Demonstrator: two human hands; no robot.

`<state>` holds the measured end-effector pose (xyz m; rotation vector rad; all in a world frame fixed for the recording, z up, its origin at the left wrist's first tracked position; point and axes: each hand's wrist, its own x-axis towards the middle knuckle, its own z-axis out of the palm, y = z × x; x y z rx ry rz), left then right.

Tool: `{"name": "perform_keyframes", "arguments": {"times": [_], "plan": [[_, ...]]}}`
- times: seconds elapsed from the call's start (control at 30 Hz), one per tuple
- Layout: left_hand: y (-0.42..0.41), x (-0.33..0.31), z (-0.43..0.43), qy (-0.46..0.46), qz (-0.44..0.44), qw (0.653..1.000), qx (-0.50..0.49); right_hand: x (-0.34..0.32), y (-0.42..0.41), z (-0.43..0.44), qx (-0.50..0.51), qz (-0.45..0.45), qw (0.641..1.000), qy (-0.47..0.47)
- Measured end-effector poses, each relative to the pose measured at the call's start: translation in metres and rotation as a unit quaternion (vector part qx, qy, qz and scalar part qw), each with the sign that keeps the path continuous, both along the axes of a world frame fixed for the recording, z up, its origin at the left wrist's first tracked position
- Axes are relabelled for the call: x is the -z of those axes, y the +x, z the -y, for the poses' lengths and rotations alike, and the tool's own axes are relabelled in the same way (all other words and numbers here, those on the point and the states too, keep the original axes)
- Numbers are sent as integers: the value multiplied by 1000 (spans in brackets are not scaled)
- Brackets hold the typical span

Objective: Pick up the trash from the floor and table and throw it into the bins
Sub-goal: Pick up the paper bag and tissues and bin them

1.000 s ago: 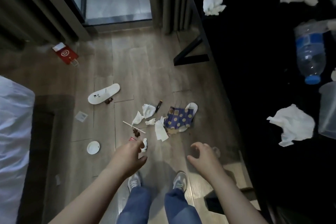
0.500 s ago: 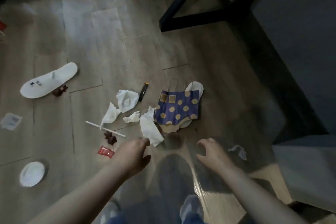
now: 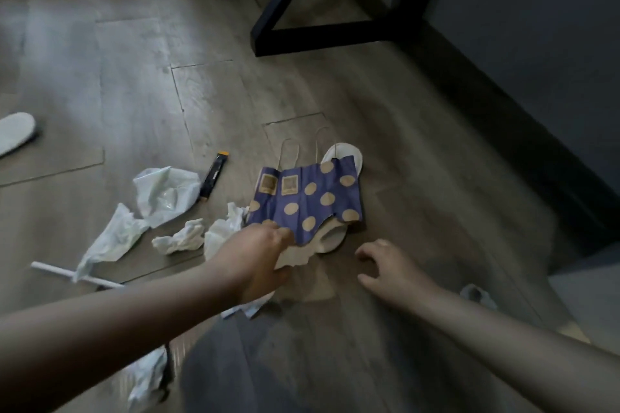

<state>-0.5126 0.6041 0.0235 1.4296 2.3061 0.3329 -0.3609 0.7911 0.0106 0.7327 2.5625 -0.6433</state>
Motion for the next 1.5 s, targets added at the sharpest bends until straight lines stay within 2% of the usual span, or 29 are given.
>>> {"name": "perform_keyframes", "arguments": {"times": [0.13,0.3,0.67,0.93,1.1,1.3,1.5], "plan": [[14,-3,-10,2,-6,1000,6,3,29,-10,41,17,999,15],[27,1,-28,-18,-13,998,59,16,61,-43,75,47,995,54],[52,13,-51,-23,6,994,108,33,116,-91,198,85,970,115],[53,26,-48,-23,-6,992,120,48,124,-93,295,102,948,61],[45,25,-38,-24,-24,993,109,58,97,-75,274,69,958,42],[31,23,-13,-33,-26,995,88,62,51,-39,185,23,982,19],[10,23,17,-53,-46,997,41,58,23,-7,156,5,987,-36]]}}
